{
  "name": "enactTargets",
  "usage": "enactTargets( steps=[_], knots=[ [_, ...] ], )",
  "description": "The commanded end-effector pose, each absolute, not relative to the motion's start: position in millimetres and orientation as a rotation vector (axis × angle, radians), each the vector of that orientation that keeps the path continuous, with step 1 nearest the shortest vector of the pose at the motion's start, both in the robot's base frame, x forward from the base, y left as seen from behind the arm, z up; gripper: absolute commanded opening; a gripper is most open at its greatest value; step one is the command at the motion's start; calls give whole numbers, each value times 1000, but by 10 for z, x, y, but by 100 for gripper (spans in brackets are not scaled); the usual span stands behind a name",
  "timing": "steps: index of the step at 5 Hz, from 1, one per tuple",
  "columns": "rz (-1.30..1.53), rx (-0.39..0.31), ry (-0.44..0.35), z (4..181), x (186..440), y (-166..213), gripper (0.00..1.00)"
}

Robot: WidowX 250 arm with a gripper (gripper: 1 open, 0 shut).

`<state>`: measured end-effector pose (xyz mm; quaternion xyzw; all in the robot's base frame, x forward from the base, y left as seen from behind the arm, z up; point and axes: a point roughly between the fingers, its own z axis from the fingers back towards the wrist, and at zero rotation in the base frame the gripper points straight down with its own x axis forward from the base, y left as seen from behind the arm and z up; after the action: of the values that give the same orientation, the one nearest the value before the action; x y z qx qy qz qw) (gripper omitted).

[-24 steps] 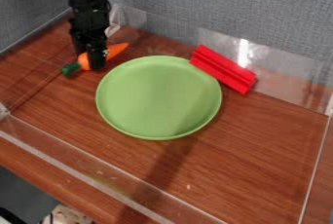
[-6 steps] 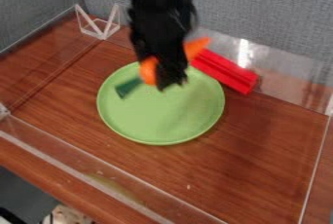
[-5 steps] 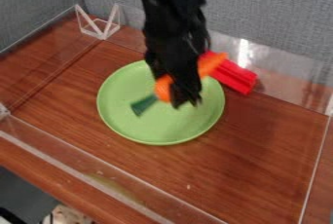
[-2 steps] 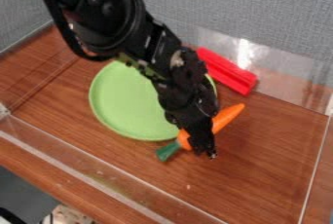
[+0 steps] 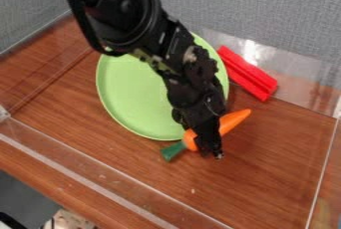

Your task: Put the carrot on the right side

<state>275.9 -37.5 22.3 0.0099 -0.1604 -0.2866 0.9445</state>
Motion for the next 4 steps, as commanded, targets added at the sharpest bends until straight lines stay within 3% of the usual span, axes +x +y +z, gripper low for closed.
enactTargets(
  steps=[1, 3, 4],
  knots=[
    [-600, 10, -293, 248, 2798, -261, 0],
    [-628, -19, -233, 254, 2823, -72, 0],
    [-656, -32, -206, 407, 2819, -140, 0]
  ],
)
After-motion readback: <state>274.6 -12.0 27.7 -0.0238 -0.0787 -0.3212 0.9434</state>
